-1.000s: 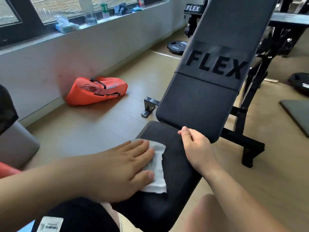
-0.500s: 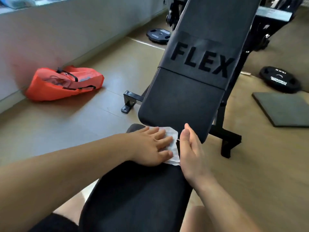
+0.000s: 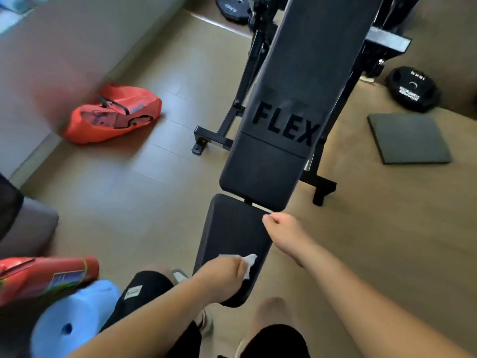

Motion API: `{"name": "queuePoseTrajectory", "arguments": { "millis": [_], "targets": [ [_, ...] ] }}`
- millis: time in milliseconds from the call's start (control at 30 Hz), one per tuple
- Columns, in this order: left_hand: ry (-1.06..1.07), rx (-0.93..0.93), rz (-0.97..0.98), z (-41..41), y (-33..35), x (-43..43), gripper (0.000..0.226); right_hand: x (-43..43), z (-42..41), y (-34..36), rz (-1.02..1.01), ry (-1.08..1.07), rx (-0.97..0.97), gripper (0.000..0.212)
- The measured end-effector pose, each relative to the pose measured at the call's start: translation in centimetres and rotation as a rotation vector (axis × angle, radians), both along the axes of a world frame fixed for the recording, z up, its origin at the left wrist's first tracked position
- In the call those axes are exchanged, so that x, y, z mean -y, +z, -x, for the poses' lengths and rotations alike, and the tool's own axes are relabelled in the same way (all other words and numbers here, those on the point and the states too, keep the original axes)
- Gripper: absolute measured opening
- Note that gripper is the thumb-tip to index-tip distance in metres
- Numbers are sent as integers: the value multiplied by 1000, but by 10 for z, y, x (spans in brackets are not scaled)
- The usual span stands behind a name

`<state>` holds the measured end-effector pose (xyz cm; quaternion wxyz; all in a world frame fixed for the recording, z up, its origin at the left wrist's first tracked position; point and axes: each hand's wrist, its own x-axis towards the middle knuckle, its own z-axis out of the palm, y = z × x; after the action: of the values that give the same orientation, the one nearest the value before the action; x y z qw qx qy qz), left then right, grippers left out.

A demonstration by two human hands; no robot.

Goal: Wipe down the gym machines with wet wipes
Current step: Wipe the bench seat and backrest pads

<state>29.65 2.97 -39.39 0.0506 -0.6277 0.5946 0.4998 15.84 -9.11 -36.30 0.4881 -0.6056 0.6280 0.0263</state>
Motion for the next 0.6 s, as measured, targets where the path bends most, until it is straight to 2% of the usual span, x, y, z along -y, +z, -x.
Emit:
{"name": "queuePoseTrajectory", "arguments": {
  "millis": [100,233,400,500,600],
  "targets": [
    [497,-174,-35,5,73,22,44,6,-2,67,2,39,45,40],
    [854,-494,41,25,184,60,33,21,7,159,101,-37,182,32],
    [935,-635,107,70,282,105,32,49,50,250,262,-73,237,20],
    [992,-666,127,109,316,130,40,76,89,288,338,-21,235,29],
    [1066,-706,122,156,340,151,37,102,140,315,420,44,200,35]
  ]
}}
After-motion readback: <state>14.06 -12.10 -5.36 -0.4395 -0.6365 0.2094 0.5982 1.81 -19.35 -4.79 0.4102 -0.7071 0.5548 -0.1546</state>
